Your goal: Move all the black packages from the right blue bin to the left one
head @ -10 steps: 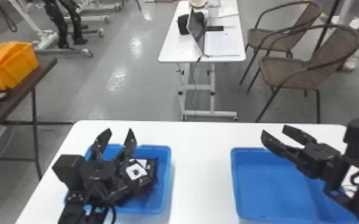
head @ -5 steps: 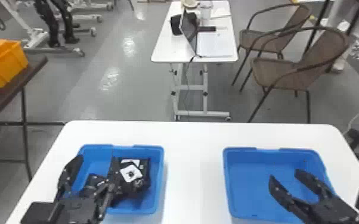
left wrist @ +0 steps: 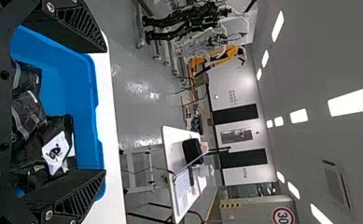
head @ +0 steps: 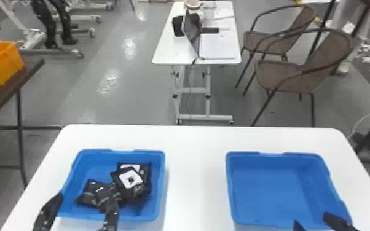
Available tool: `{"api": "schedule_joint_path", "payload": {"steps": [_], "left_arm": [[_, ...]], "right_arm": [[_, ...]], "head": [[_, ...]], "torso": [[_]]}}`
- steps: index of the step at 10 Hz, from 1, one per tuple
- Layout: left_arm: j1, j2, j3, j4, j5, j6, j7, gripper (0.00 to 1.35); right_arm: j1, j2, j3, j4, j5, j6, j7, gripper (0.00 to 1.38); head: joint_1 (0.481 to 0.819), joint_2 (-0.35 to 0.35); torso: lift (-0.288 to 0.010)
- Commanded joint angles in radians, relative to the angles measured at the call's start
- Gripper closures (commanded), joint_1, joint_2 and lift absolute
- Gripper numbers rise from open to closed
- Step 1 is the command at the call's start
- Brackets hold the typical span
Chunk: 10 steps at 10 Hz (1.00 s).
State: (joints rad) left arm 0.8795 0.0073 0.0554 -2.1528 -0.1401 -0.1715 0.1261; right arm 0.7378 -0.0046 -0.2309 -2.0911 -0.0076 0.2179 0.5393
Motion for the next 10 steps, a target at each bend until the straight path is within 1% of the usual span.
{"api": "schedule_joint_path", "payload": {"steps": [1, 2, 4, 5, 6, 10], "left_arm": [[-0.007, -0.007, -0.006, 0.002, -0.009, -0.006, 0.004, 0.10], [-0.007, 0.003, -0.009, 0.004, -0.001, -0.006, 0.010, 0.10], [-0.016, 0.036, -0.023, 0.007, 0.016, -0.002, 0.026, 0.10], [-0.016, 0.048, -0.031, 0.011, 0.025, -0.002, 0.043, 0.10], [-0.016, 0.054, -0.035, 0.013, 0.031, -0.003, 0.052, 0.10], [-0.020, 0.062, -0.039, 0.022, 0.043, -0.008, 0.053, 0.10]], "right_arm": [[-0.011, 0.005, -0.002, 0.014, 0.008, -0.011, 0.013, 0.38], [-0.011, 0.005, -0.002, 0.011, 0.014, -0.011, 0.013, 0.38], [-0.015, 0.005, -0.002, 0.009, 0.026, -0.012, 0.014, 0.38], [-0.015, 0.005, -0.002, 0.009, 0.026, -0.011, 0.014, 0.38], [-0.017, 0.005, -0.002, 0.009, 0.028, -0.011, 0.014, 0.38], [-0.018, 0.005, -0.002, 0.006, 0.037, -0.006, 0.014, 0.38]], "head": [[0.695, 0.058], [0.695, 0.055], [0.695, 0.050], [0.695, 0.049], [0.695, 0.047], [0.695, 0.043]], "torso": [[-0.042], [-0.042], [-0.042], [-0.042], [-0.042], [-0.042]]}}
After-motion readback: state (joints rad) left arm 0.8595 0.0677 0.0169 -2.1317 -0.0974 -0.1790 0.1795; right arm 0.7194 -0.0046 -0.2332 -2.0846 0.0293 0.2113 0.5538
